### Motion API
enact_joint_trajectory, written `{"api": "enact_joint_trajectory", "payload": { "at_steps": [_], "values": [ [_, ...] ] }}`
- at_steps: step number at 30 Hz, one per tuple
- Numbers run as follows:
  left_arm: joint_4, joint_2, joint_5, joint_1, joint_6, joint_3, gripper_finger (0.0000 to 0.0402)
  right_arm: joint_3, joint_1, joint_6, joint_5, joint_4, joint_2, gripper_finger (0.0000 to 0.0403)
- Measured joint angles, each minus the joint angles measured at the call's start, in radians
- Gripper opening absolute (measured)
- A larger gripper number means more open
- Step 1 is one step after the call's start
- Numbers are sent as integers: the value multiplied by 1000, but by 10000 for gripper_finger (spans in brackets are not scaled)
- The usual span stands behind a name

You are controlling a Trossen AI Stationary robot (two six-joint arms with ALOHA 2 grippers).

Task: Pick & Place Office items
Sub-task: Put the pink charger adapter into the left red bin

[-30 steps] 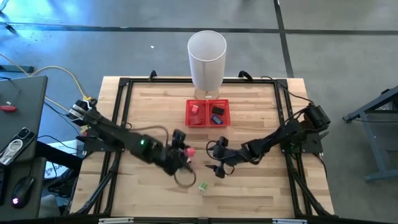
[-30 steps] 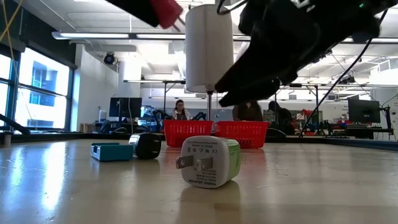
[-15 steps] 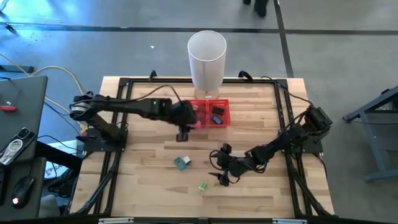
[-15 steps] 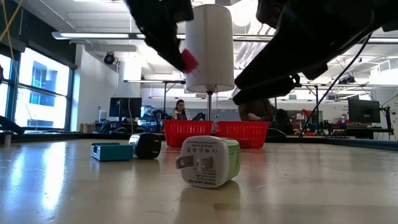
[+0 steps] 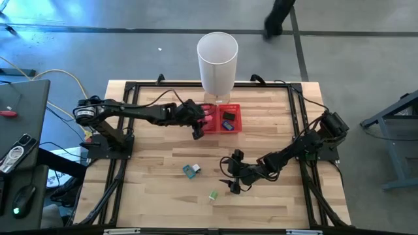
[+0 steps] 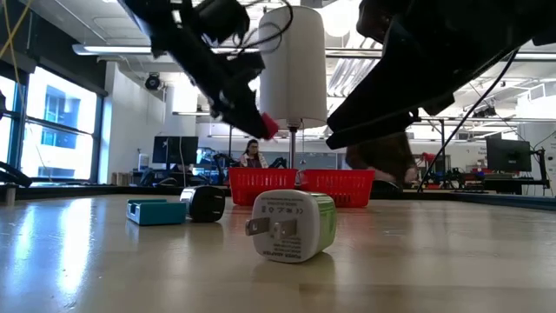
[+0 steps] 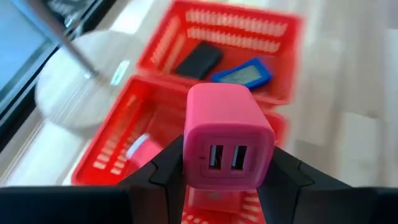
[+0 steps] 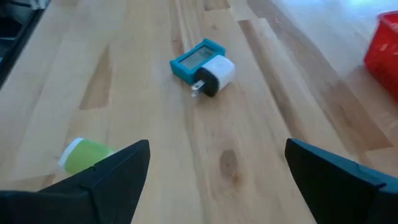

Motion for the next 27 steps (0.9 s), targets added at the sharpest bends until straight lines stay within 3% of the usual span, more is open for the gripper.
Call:
{"api": "enact_joint_trajectory", "payload": {
  "at_steps": [5, 13, 27],
  "values": [
    [55, 19, -74, 26, -65, -38, 138, 0, 0, 0, 15, 0, 0, 362],
    [138, 75, -75, 46, -190, -52, 137, 0, -2, 2, 32, 5, 0, 362],
    [249, 196, -144, 35, -237, -50, 137, 0, -6, 19, 32, -8, 0, 362]
  ]
}}
